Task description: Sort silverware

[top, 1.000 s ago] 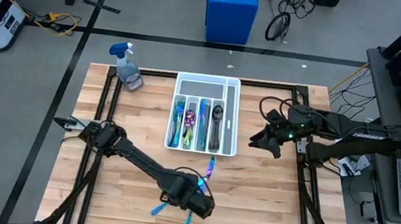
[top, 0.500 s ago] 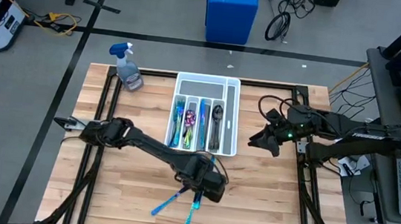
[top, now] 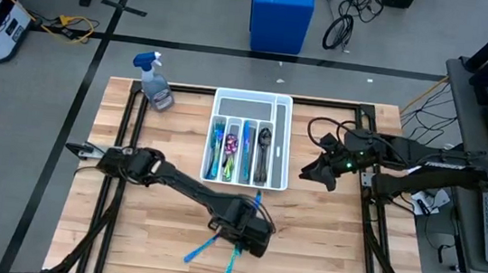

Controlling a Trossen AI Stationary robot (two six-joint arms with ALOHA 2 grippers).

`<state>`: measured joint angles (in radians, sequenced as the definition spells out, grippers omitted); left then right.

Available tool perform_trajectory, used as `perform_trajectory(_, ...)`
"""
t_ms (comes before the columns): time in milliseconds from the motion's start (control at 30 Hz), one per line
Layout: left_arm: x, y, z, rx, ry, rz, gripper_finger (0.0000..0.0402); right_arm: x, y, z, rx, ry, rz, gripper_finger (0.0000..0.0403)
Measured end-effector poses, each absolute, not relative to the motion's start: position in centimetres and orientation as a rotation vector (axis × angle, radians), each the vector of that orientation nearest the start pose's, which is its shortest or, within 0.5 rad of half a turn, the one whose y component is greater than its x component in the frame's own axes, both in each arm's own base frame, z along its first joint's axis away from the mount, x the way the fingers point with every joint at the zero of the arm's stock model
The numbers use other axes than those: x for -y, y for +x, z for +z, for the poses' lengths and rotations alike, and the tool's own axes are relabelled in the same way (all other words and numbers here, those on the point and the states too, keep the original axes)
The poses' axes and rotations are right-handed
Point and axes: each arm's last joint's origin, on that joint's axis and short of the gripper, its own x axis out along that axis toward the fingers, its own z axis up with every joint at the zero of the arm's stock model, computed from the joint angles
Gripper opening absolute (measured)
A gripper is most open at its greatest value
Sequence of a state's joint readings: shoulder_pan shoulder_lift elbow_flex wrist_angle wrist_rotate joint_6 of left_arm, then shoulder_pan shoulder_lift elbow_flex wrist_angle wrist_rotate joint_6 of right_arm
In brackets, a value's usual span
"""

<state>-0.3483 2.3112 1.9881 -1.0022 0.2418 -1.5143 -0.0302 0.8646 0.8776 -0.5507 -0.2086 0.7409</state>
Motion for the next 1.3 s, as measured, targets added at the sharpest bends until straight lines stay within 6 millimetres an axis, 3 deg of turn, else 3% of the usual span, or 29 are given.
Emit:
perform_trajectory(300,19.2,44.0,16.2,-1.444,-1.209,0.645,0.0196,-0.2,17.6,31.9,-0.581,0.756,0.005,0.0141)
perform_trajectory(600,19.5,43.5,14.5,-1.498,-1.147,0.729,0.0207,-0.3,17.5,31.9,-0.587,0.74,0.02,0.0141)
perform_trajectory(767,19.3,43.5,14.5,-1.508,-1.152,0.736,0.0207,-0.3,17.5,31.9,-0.589,0.742,0.022,0.0141)
perform_trajectory(1067,17.8,44.3,16.3,-1.458,-1.199,0.725,0.0207,-0.4,17.5,31.8,-0.591,0.738,0.027,0.0141)
perform_trajectory(1300,16.9,44.4,16.3,-1.437,-1.218,0.794,0.0207,-0.4,17.5,31.9,-0.59,0.737,0.028,0.0141)
